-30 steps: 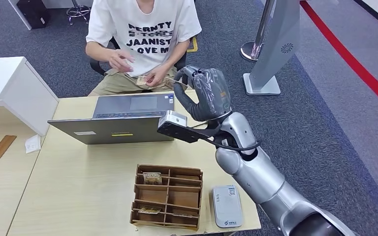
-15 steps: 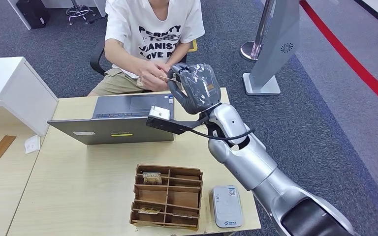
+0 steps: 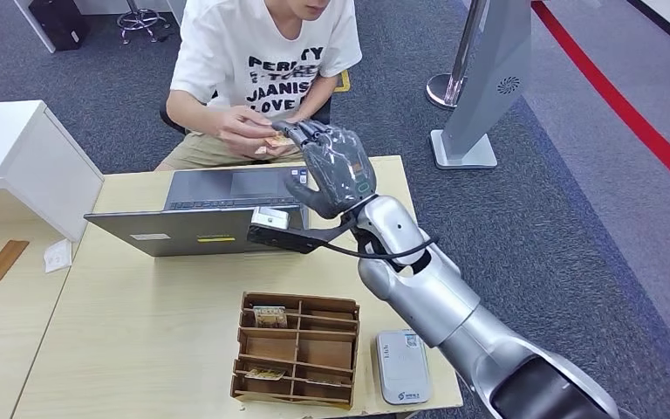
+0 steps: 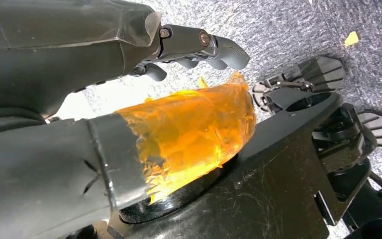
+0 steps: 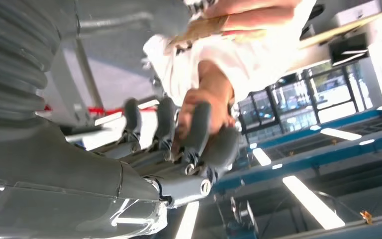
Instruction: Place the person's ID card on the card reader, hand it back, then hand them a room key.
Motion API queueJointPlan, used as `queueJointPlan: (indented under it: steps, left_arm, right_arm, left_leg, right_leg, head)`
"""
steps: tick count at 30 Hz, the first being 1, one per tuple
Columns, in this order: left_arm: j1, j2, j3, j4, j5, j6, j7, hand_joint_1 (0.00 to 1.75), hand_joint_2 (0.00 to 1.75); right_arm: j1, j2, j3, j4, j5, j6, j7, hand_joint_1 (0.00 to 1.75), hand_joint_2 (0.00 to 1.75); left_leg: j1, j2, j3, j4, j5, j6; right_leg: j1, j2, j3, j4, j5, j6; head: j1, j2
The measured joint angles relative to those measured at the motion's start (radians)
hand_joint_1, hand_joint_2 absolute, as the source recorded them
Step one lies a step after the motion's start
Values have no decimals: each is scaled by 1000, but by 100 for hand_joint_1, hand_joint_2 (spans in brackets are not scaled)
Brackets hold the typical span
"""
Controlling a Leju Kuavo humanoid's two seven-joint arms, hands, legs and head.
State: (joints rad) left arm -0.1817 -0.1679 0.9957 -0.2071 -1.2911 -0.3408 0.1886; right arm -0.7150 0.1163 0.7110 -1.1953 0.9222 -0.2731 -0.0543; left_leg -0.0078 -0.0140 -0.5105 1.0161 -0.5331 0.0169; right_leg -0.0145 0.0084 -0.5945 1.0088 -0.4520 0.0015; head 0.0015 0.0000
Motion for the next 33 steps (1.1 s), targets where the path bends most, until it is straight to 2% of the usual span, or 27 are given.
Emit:
queueJointPlan:
  steps: [11,13,15,18,21,24,29,33]
  left_arm:
    - [25,-1,5,0,44,29,-19,0,0]
    - [33,-1,10,0,61,34,-28,0,0]
    - [45,0,24,0,87,42,-41,0,0]
    - [67,3,49,0,115,50,-58,0,0]
    - [80,6,65,0,124,50,-63,0,0]
    - [84,8,76,0,125,48,-64,0,0]
    - [85,12,82,0,125,42,-66,0,0]
    - [85,13,86,0,125,41,-72,0,0]
  right_arm:
    - [218,10,-44,-226,-266,-124,-121,0,175]
    - [266,10,-56,-282,-382,-97,-137,0,87]
    - [326,9,-70,-347,-591,-23,-156,0,0]
    - [415,0,-86,-432,-883,115,-178,0,0]
    - [470,-21,-92,-488,-1066,257,-181,0,0]
    - [508,-55,-92,-520,-1221,447,-189,0,0]
    - [559,-104,-91,-547,-1337,702,-225,0,0]
    - [587,-136,-85,-550,-1364,802,-243,0,0]
  left_leg:
    - [0,0,-1,0,0,0]
    - [0,0,-1,0,-1,0]
    - [0,0,-1,0,-1,0]
    - [0,0,-1,0,-1,0]
    - [0,0,-2,0,-1,0]
    - [0,0,-2,0,-1,0]
    - [0,0,-2,0,-1,0]
    - [0,0,-2,0,-1,0]
  right_leg:
    - [0,0,-1,0,-1,0]
    - [0,0,-1,0,-1,1]
    - [0,0,-1,-1,-1,1]
    - [0,0,-2,-1,-1,1]
    - [0,0,-2,-1,-1,1]
    - [0,0,-2,-1,-1,1]
    - [0,0,-2,-1,-1,1]
    - [0,0,-2,-1,-1,1]
  head:
    - [0,0]
    - [0,0]
    - [0,0]
    - [0,0]
    - [0,0]
    - [0,0]
    - [0,0]
    - [0,0]
